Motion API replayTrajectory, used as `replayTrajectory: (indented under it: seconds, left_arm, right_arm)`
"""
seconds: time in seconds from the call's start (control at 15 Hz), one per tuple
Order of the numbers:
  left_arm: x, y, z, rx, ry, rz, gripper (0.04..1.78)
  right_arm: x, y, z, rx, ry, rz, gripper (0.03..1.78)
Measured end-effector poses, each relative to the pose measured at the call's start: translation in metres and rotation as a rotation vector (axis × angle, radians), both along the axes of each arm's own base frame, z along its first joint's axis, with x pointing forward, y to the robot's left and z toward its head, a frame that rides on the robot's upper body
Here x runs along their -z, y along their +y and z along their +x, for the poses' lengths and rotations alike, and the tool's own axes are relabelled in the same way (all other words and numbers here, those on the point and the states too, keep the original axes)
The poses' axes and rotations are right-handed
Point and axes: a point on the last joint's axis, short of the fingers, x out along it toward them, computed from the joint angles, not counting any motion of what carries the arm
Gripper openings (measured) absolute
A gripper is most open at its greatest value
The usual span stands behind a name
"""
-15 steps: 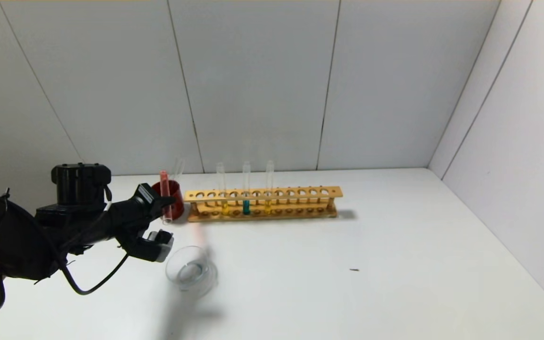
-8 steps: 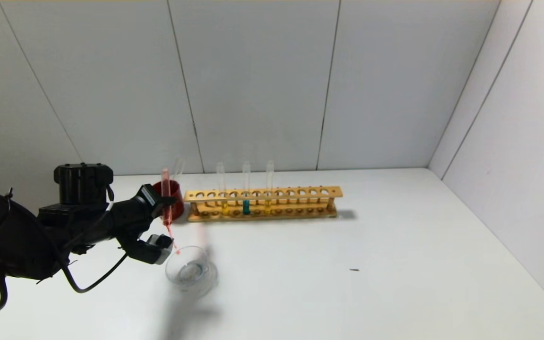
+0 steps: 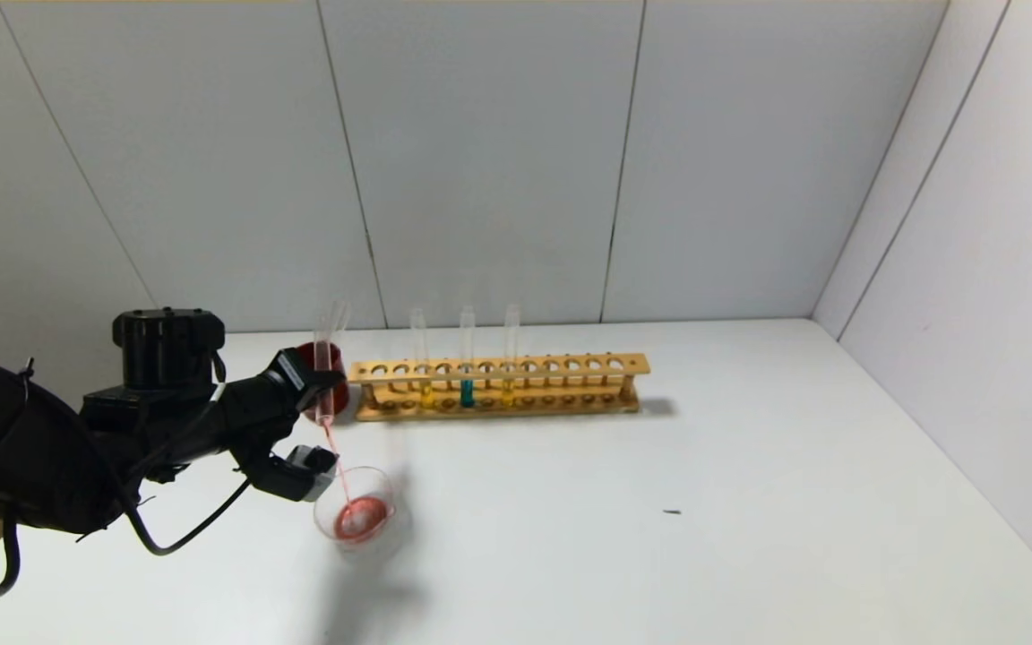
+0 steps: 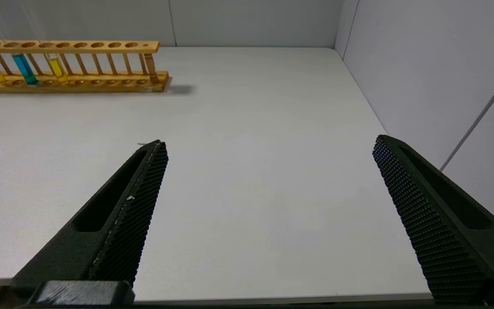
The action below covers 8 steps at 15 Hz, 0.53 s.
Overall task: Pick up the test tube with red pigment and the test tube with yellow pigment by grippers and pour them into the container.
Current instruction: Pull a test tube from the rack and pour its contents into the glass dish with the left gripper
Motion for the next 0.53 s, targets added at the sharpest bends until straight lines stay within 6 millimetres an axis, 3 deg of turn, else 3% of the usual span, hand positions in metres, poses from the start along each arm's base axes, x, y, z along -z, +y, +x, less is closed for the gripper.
replayTrajectory:
  seconds: [0.53]
  left_arm:
    - [-0.0070,-0.0074,0.0018,0.037,-0.091,0.044,0.32]
  right_arm:
    - [0.0000,0.0000,0.0000,0.000,0.000,0.000,1.75]
